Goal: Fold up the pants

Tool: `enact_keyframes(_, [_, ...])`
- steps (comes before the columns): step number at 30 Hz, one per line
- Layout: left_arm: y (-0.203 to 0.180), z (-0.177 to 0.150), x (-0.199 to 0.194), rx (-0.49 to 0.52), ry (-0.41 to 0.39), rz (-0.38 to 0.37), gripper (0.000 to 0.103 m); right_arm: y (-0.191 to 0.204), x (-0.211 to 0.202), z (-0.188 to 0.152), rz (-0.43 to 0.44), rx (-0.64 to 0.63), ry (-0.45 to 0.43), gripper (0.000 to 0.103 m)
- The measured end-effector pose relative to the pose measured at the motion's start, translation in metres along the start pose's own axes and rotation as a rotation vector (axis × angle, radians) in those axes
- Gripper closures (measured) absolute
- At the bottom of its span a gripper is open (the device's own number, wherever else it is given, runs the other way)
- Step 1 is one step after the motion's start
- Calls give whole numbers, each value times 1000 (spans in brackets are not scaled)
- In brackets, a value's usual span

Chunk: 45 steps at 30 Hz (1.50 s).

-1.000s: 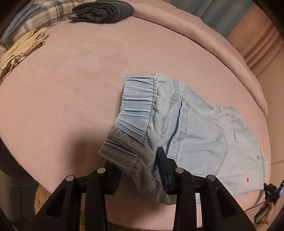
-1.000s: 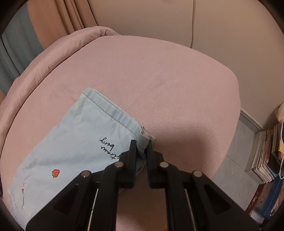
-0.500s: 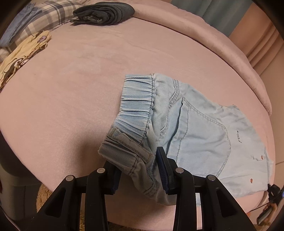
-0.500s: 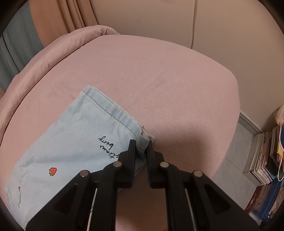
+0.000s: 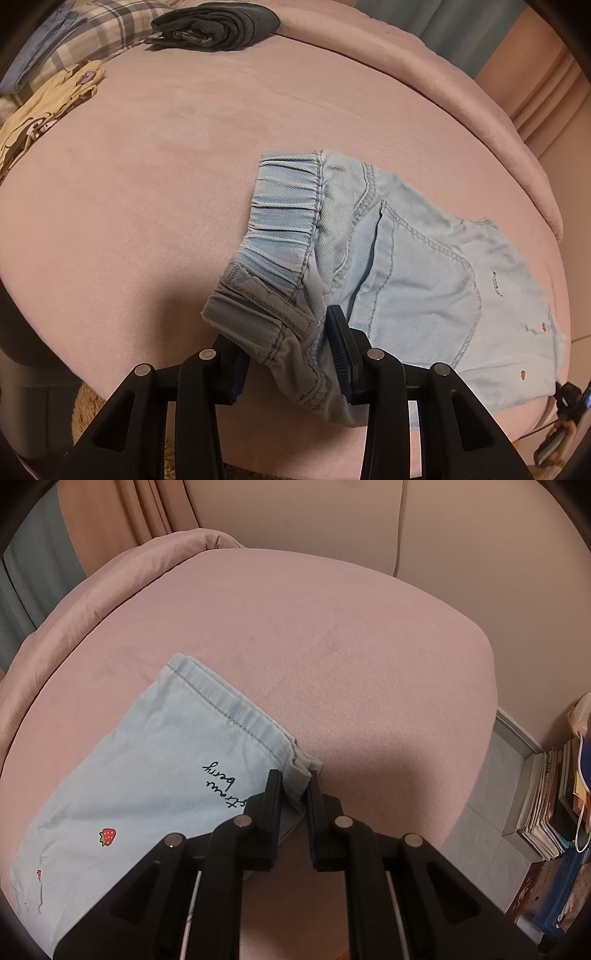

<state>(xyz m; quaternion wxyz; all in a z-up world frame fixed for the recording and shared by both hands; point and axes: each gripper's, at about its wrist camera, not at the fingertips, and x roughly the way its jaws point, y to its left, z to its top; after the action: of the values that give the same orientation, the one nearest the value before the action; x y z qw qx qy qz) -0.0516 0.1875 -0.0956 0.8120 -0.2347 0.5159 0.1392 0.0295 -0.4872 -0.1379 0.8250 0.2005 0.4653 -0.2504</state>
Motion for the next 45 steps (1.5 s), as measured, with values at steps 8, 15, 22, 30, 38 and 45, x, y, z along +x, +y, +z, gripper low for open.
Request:
enact_keyframes(8, [-1, -1, 0, 8, -6, 10, 65, 1, 5, 5, -2, -5, 6, 90])
enact_keyframes(15, [-6, -6, 0, 18, -22, 30, 63, 4, 6, 6, -15, -8, 15, 90])
enact_keyframes(22, [-8, -6, 0, 22, -23, 35, 63, 9, 5, 4, -26, -7, 15, 90])
enact_keyframes(30, [-14, -9, -2, 31, -32, 65, 62, 13, 4, 2, -36, -13, 12, 89])
enact_keyframes(38, [-35, -5, -15, 81, 2, 154, 54, 16, -4, 4, -51, -39, 30, 82])
enact_keyframes(45, [-74, 1, -58, 131, -87, 102, 25, 2, -38, 8, 79, 43, -10, 33])
